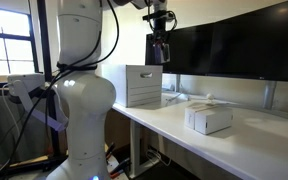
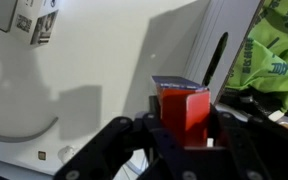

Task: Pick up the red-blue box and put it in the bigger box

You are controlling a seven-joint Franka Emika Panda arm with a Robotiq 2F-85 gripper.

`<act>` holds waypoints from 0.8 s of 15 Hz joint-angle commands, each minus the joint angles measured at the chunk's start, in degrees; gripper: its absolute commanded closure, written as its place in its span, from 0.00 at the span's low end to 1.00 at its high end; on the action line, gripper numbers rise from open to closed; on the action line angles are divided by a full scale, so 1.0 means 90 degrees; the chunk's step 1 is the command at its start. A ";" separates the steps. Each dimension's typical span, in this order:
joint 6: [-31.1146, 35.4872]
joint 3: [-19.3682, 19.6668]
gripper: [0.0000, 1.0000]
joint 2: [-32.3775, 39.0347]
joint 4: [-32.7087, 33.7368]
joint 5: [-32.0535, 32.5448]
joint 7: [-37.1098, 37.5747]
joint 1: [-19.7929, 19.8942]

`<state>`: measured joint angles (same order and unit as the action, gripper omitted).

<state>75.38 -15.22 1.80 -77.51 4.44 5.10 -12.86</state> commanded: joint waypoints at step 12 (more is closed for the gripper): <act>-0.1310 -0.0245 0.84 0.2290 0.3489 0.1370 0.0861 -0.2410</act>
<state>67.09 -17.49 18.56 -52.12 16.85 12.79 -31.63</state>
